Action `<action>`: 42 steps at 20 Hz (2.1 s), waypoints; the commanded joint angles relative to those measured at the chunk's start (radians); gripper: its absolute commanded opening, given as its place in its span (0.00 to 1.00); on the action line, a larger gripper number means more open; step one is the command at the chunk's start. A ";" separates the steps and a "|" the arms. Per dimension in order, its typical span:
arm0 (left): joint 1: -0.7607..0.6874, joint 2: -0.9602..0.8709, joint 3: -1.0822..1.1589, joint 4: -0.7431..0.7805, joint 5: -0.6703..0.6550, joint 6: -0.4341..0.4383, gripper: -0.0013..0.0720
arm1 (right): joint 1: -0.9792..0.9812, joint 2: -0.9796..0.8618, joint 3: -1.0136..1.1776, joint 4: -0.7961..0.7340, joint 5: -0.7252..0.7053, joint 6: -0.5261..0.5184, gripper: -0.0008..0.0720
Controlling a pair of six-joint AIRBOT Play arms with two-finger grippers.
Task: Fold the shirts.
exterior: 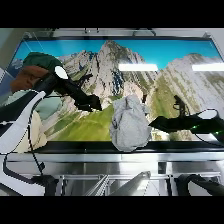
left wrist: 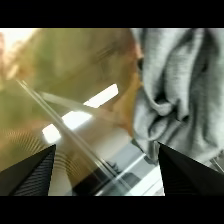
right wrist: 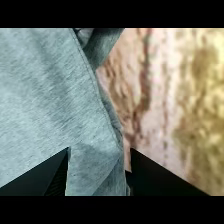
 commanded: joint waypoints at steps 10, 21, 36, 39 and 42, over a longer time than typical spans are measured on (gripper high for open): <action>-0.156 -0.171 -0.067 -0.336 0.090 0.148 0.09 | 0.122 -0.130 0.087 0.060 -0.012 -0.037 0.20; 0.140 0.338 -0.067 -0.417 0.047 0.157 0.03 | -0.072 0.164 0.412 0.069 0.259 -0.054 0.03; 0.270 0.700 -0.067 -0.203 -0.138 0.073 0.04 | -0.206 0.420 0.469 0.140 0.301 0.042 0.03; 0.303 0.736 -0.067 -0.206 -0.153 0.070 0.04 | -0.201 0.421 0.469 0.176 0.339 0.045 0.03; 0.291 0.792 -0.068 -0.206 -0.234 0.069 0.04 | -0.202 0.457 0.469 0.256 0.419 0.045 0.03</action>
